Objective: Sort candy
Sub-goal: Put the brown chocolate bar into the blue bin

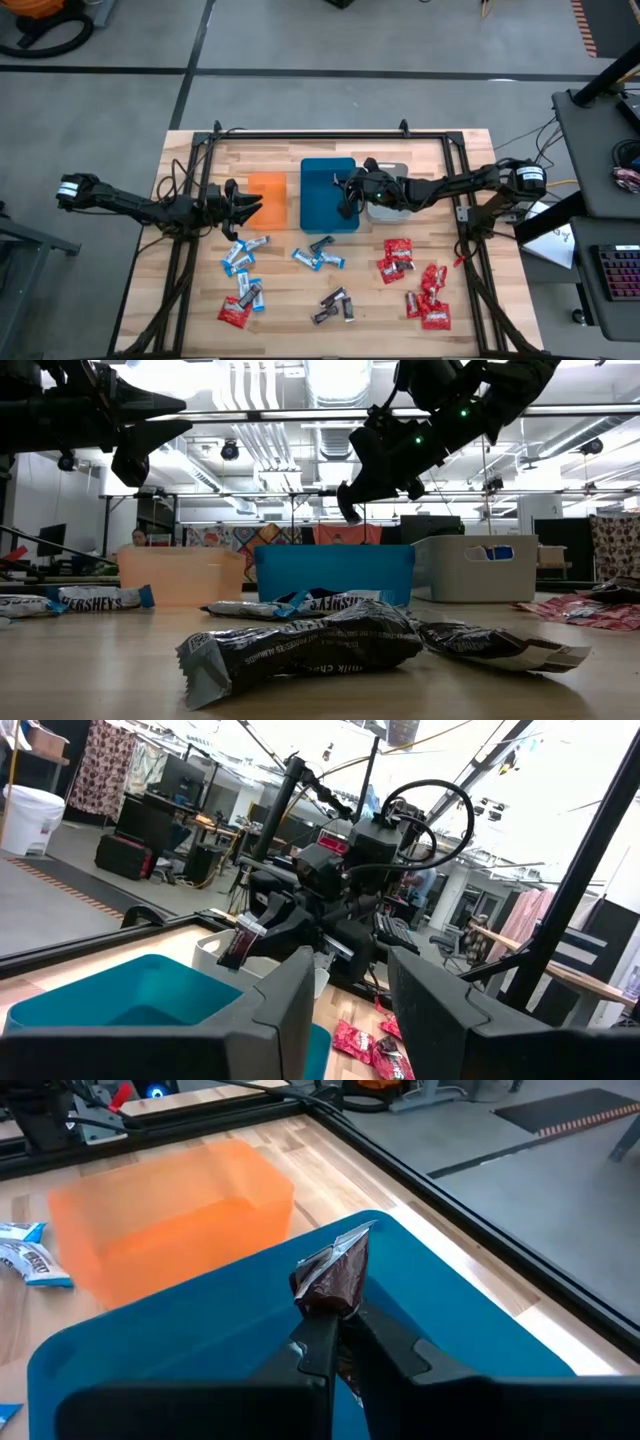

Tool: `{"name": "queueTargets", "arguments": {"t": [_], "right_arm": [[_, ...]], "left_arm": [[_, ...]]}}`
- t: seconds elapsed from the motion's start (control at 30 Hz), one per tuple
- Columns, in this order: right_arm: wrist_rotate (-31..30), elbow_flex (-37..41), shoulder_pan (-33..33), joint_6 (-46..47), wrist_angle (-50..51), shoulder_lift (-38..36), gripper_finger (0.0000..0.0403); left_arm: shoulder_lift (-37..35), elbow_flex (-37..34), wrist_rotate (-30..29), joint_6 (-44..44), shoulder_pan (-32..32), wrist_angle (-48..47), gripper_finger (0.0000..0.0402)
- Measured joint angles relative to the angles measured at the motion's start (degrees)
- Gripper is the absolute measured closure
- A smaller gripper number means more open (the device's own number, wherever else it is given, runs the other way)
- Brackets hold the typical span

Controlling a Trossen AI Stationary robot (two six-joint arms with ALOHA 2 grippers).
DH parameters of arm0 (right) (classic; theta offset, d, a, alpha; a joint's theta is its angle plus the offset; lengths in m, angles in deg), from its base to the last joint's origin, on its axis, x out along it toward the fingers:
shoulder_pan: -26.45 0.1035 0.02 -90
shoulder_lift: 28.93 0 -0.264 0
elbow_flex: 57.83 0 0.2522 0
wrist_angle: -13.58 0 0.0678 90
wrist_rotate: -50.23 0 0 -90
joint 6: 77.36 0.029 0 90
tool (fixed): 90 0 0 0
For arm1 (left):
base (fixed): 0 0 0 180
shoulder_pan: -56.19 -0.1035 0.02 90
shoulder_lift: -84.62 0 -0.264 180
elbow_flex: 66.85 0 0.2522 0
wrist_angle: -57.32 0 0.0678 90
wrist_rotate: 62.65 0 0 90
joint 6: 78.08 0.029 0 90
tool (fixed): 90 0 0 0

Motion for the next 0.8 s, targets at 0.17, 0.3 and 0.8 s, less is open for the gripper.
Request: {"name": "queueTargets", "arguments": {"t": [0.17, 0.3, 0.8], "right_arm": [[0.0, 0.0, -0.03, -0.05, 0.0, 0.0, 0.038], [0.0, 0.0, -0.03, -0.09, -0.02, 0.0, 0.038], [6.03, -1.49, 2.64, 3.06, -11.23, 7.82, 0.038]], "left_arm": [[0.0, 0.0, 0.0, 0.0, 0.0, 0.0, 0.0287], [0.0, 0.0, -0.02, 0.0, 0.0, 0.0, 0.0287], [0.04, 0.0, -0.03, 0.02, 0.0, 2.16, 0.0287]]}}
